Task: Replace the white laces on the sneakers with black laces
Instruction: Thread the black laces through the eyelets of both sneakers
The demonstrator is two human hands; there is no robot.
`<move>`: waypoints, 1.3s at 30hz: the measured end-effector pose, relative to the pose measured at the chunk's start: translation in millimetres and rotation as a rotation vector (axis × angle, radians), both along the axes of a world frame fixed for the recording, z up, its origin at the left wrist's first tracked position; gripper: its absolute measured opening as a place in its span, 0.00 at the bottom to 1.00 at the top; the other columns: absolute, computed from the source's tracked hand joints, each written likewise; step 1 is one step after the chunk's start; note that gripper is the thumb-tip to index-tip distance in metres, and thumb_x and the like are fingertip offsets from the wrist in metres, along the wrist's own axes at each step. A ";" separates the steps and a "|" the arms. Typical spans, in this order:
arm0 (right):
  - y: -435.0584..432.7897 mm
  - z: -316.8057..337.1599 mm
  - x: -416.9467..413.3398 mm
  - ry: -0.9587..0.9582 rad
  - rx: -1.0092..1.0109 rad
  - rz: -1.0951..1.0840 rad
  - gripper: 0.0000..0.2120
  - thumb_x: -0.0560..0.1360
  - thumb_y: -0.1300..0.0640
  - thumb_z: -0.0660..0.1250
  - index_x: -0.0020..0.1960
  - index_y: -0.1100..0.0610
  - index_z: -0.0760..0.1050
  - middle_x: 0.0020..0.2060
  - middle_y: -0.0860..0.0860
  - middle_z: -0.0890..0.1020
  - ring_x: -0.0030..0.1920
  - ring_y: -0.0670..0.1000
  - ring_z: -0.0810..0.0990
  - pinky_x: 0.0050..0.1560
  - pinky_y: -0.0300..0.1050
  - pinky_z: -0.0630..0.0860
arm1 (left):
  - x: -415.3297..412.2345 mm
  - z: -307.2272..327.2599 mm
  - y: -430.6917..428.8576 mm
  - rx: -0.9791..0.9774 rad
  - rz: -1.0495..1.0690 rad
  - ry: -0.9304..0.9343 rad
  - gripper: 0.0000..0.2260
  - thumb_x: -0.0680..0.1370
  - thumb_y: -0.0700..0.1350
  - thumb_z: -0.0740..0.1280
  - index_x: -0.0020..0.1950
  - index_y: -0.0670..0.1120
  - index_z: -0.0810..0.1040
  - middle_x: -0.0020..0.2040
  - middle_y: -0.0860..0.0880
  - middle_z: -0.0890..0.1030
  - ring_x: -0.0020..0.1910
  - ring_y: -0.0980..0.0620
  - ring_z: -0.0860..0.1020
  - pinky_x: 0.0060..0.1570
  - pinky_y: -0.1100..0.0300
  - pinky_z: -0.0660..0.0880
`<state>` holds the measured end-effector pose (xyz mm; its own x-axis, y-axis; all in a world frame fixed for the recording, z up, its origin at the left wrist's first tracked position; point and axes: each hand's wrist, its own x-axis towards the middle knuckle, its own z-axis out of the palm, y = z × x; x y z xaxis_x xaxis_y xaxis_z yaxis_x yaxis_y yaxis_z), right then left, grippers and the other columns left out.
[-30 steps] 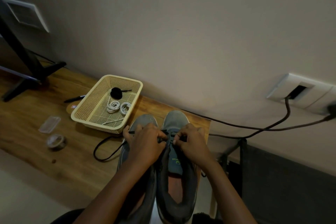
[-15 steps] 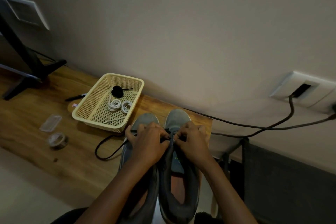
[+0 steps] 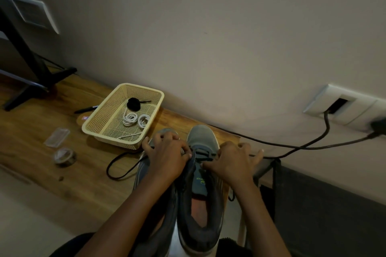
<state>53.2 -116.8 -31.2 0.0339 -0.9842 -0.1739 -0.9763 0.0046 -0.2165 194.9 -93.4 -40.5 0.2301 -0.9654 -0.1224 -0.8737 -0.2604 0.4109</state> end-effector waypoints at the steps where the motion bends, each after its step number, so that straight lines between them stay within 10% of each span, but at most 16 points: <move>1: 0.5 -2.6 -2.2 0.006 -0.017 -0.001 0.20 0.67 0.38 0.70 0.44 0.54 0.77 0.55 0.47 0.77 0.70 0.57 0.60 0.70 0.69 0.42 | 0.8 -0.4 -0.4 -0.009 0.006 0.019 0.04 0.76 0.55 0.66 0.47 0.58 0.79 0.67 0.57 0.66 0.70 0.49 0.56 0.70 0.43 0.49; 19: -3.1 -12.7 -9.2 -0.110 -0.022 -0.042 0.12 0.69 0.47 0.70 0.46 0.54 0.79 0.60 0.47 0.76 0.71 0.54 0.58 0.71 0.62 0.45 | 62.1 12.0 -9.8 -0.097 0.296 0.145 0.08 0.76 0.49 0.69 0.37 0.54 0.76 0.69 0.47 0.69 0.70 0.41 0.59 0.70 0.43 0.53; 31: -2.7 -12.1 -6.7 -0.154 -0.040 0.005 0.14 0.69 0.47 0.70 0.50 0.54 0.78 0.58 0.47 0.77 0.70 0.53 0.59 0.70 0.56 0.53 | 19.7 -1.4 -6.2 -0.092 -0.126 -0.058 0.09 0.73 0.57 0.69 0.53 0.63 0.81 0.72 0.59 0.64 0.73 0.51 0.53 0.69 0.46 0.47; 39: -3.6 -13.1 -7.4 -0.147 -0.058 -0.007 0.11 0.69 0.48 0.70 0.45 0.55 0.78 0.57 0.47 0.78 0.69 0.54 0.60 0.67 0.54 0.53 | 18.1 -3.5 -8.0 -0.094 -0.097 -0.057 0.04 0.74 0.55 0.69 0.45 0.58 0.83 0.70 0.60 0.67 0.73 0.52 0.54 0.68 0.46 0.43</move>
